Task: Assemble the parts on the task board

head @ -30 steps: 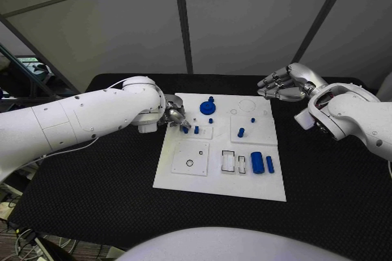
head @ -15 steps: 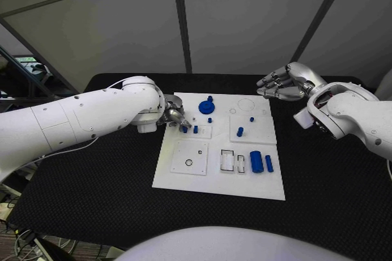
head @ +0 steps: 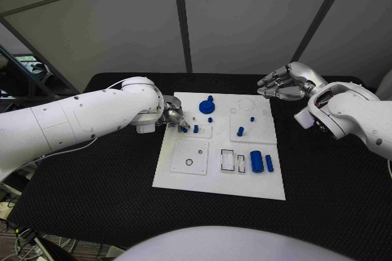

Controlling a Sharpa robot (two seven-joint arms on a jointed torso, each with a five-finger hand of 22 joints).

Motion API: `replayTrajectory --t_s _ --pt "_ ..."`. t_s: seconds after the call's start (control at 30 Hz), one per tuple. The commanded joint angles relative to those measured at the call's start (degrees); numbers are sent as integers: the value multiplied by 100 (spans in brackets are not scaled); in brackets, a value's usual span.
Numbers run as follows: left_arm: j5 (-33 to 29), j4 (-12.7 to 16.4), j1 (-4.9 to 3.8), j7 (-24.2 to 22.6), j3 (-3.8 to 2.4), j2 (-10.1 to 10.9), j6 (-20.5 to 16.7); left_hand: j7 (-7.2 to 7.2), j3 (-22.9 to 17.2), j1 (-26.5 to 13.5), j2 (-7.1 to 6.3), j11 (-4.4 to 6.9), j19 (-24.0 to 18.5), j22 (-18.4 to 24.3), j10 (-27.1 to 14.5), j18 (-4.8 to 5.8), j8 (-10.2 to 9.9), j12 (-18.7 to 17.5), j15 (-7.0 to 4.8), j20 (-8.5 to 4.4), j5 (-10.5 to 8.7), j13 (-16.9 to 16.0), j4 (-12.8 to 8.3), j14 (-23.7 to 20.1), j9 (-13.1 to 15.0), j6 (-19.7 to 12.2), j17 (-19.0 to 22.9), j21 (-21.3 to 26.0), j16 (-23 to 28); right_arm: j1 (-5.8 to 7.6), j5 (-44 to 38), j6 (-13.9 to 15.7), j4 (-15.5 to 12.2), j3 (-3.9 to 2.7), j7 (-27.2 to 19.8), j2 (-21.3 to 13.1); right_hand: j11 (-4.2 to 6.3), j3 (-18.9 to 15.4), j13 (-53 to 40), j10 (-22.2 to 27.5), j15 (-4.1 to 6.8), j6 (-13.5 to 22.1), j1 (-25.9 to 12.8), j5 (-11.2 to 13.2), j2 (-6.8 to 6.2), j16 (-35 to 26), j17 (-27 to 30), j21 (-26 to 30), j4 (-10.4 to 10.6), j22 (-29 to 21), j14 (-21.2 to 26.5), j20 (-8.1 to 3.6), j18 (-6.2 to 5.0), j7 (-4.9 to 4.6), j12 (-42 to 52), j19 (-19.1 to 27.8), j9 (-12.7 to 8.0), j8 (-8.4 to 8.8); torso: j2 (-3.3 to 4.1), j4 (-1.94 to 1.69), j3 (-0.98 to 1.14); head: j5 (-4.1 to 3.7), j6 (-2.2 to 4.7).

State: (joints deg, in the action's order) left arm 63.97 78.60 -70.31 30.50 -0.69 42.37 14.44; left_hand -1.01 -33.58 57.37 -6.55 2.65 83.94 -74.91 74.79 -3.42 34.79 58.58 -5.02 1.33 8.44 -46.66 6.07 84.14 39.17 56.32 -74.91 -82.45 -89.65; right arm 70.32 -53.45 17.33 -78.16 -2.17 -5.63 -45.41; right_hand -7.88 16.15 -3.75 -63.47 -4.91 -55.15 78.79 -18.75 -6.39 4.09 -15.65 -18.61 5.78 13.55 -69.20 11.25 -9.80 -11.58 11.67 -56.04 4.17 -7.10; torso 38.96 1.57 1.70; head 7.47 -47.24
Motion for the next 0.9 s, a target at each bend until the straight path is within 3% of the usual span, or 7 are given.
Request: replayTrajectory --t_s 0.03,0.43,0.63,0.9 --pt "23 2 1 37 3 4 85 -1 15 -35 29 2 137 -743 59 123 14 25 -43 -24 9 -12 -9 586 6 40 -1509 -15 -35 9 -8 1 -15 -3 -28 -2 -8 -12 8 -16 -31 -30 -7 -27 28 -33 9 17 -28 -6 4 13 -64 -27 9 -31 5 4 0 -3 2 -1 -1" --pt "26 -11 1 30 3 -20 -10 2 203 -201 49 6 146 -758 89 127 35 43 -49 -33 -5 -26 93 586 17 88 -1509 -21 -35 9 -8 6 -23 -3 -28 -7 -8 -12 8 -16 -31 -30 -7 -27 28 -33 9 17 -28 -6 4 13 -64 -27 9 -31 5 4 -2 -1 1 -12 6" --pt "26 -25 1 26 3 -23 -93 -7 644 -503 97 -1 154 -774 106 130 35 62 -43 -31 -19 -45 363 586 17 126 -1509 -25 -35 10 -9 9 -25 -3 -28 -12 -8 -12 8 -16 -31 -30 -7 -27 28 -33 9 17 -28 -6 4 13 -64 -27 9 -31 5 4 -3 -3 1 -18 11" --pt "26 -43 1 22 3 -37 -208 7 1113 -615 144 9 174 -809 129 137 27 98 -52 -38 -12 -90 567 586 15 148 -1509 -48 -35 10 -11 8 -25 -3 -30 -14 -10 -14 9 -13 -33 -28 -12 -29 27 -34 14 28 -25 -14 7 14 -63 -29 7 -37 5 5 1 3 -4 -23 21"
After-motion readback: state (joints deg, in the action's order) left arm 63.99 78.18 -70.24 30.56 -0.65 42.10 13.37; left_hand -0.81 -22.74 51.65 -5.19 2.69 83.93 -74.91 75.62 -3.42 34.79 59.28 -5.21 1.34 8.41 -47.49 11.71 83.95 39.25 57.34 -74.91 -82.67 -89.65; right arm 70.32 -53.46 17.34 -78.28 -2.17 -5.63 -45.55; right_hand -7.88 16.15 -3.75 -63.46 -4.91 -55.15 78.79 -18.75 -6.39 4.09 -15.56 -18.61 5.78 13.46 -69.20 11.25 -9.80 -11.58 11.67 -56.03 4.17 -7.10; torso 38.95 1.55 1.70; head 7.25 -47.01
